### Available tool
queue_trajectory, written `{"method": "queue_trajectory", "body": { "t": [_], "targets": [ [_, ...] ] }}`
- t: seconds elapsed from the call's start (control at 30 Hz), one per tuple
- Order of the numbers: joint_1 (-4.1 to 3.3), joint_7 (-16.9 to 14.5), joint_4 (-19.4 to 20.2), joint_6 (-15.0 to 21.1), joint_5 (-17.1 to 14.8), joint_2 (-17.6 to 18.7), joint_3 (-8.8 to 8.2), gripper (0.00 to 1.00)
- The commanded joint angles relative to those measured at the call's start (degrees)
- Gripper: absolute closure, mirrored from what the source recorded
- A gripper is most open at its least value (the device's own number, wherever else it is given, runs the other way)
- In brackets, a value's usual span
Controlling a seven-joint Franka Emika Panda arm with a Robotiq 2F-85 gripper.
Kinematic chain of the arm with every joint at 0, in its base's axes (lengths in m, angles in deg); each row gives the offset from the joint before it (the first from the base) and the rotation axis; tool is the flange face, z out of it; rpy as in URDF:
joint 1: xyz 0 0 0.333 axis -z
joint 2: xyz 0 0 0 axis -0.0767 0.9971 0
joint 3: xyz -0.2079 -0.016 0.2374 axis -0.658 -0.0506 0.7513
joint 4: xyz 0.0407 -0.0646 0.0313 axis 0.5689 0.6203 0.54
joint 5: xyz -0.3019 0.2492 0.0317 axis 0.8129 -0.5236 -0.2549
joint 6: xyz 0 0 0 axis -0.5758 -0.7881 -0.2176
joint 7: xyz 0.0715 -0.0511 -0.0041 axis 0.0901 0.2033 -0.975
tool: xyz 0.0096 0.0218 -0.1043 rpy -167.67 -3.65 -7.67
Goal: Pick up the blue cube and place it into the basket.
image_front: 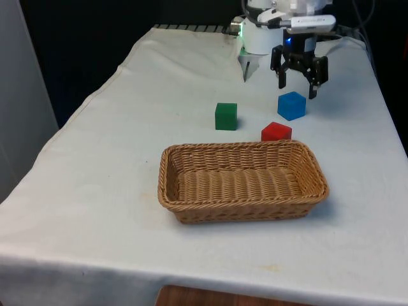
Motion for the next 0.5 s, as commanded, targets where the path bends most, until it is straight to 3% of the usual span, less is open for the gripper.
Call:
{"method": "queue_trajectory", "body": {
  "t": [0.0,0.17,0.2,0.23,0.43,0.47],
  "targets": [
    [-0.17,1.0,0.3,1.3,0.8,0.2,-0.29,0.00],
    [-0.23,1.2,0.3,2.9,1.1,1.3,-0.52,0.00],
    [0.00,0.2,0.1,1.5,0.0,1.0,0.00,0.00],
    [-0.23,1.3,0.3,3.3,1.1,1.6,-0.57,0.00],
    [-0.40,1.4,0.3,6.0,1.4,4.2,-1.20,0.00],
    [0.00,0.3,0.0,5.2,0.1,4.3,-0.34,0.00]
  ]
}}
